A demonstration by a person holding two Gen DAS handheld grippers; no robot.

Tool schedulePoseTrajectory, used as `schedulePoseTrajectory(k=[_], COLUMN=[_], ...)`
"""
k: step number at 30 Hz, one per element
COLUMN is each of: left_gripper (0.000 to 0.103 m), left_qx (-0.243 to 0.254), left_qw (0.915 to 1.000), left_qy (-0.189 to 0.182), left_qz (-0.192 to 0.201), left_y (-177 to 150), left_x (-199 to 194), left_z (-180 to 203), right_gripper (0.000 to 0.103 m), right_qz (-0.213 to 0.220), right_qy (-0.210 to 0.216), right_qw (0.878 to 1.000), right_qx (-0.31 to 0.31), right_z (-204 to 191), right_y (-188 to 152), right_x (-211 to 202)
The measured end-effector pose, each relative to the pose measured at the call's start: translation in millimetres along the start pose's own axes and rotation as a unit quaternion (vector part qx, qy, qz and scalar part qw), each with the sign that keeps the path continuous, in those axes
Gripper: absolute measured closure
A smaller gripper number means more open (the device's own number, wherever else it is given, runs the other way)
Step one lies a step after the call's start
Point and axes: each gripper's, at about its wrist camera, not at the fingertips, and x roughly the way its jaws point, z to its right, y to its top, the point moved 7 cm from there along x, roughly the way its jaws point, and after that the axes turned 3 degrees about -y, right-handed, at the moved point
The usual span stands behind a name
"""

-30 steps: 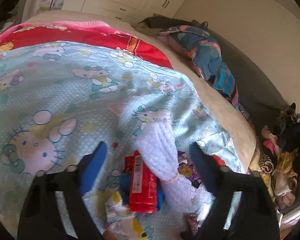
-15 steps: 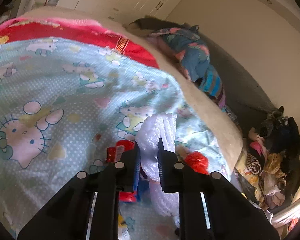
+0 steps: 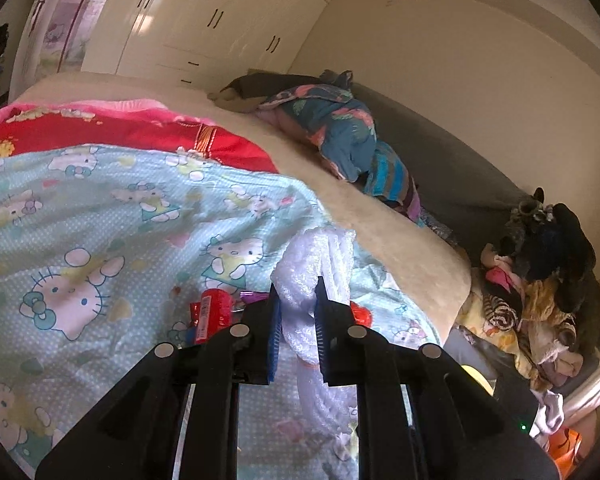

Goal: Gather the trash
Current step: 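Carry both items over the yellow bin and open both tools to drop them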

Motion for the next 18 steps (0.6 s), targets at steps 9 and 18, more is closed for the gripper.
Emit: schedulePoseTrajectory(k=[9,18], left_gripper=[0.089,0.089], left_qx=[0.020,0.046], left_qw=[0.9995,0.9980], left_qy=[-0.023,-0.044], left_qz=[0.006,0.000], left_y=[3.1,-0.6], left_x=[-14.1,-17.5], left_z=[29.9,61.6], right_gripper=[0.093,0.093], right_qz=[0.049,0.088], right_qy=[-0.023,-0.054], right_qw=[0.999,0.994], right_qx=[0.008,0.023], right_z=[16.3,41.2], right_y=[24.5,35.7], right_x=[-31.7,-64.5])
